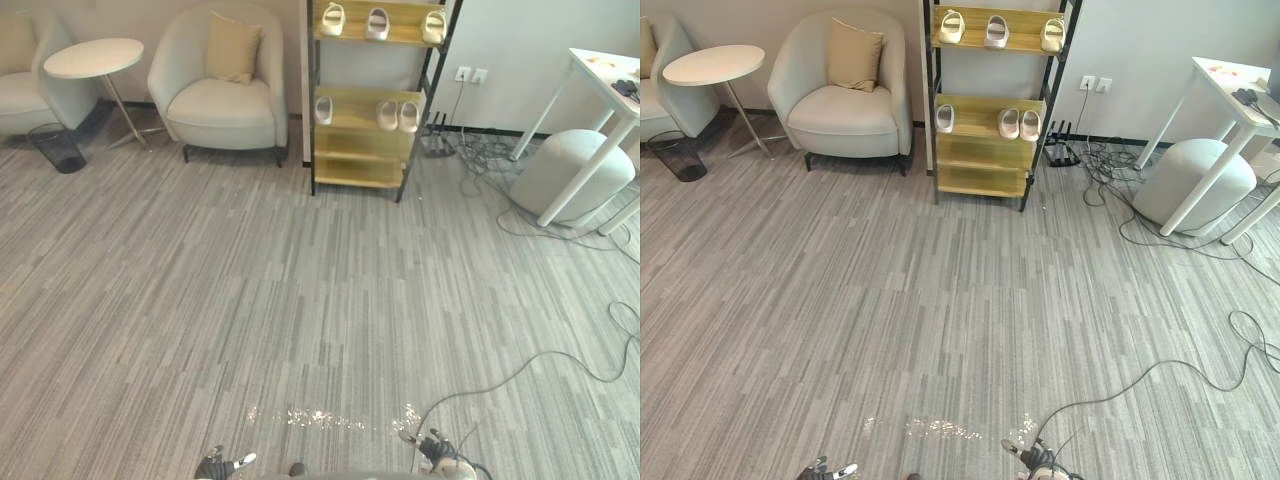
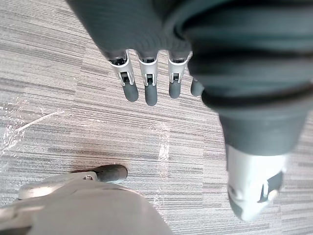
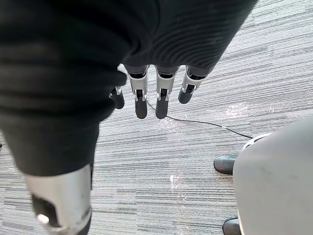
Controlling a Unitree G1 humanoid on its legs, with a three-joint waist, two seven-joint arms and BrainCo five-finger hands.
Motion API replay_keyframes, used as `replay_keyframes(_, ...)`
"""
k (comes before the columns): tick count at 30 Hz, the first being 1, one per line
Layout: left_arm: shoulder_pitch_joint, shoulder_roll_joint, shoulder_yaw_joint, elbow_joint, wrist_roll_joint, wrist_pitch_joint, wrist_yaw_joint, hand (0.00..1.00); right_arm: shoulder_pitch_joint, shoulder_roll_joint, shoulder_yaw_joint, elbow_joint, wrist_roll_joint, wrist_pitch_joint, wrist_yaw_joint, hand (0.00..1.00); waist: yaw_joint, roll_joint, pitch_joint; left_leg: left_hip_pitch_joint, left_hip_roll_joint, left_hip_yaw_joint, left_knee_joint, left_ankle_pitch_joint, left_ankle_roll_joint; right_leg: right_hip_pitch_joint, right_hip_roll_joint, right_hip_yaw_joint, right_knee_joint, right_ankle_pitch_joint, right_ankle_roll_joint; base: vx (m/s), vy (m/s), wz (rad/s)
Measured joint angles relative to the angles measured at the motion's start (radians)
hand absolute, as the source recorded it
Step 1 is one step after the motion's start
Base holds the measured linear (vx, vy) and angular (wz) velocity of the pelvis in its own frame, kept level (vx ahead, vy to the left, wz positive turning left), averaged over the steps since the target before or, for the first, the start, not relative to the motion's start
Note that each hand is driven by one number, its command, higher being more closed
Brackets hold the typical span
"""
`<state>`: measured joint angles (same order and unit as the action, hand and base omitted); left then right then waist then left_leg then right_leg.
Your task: Organize the slippers on the shoe rack
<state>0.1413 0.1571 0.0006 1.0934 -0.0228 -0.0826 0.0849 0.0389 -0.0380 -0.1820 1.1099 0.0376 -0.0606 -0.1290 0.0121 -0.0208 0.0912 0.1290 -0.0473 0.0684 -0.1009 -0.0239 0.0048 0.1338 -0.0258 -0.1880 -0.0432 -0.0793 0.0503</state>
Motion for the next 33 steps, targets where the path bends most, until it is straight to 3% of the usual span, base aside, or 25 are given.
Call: replay_keyframes(33,-0.007,0.005,0.0,0.019,-0.019,0.001,-0.001,0.0,-0.002,0.001,-0.002,0.002,0.007,0.0,0.002,0.0,0.0,-0.007,0.01,0.015,0.01,0.035,0.0,-0.013,-0.018,0.018,0.011,0.031,-0.033,0.008,-0.006,-0.01,-0.027,-0.03)
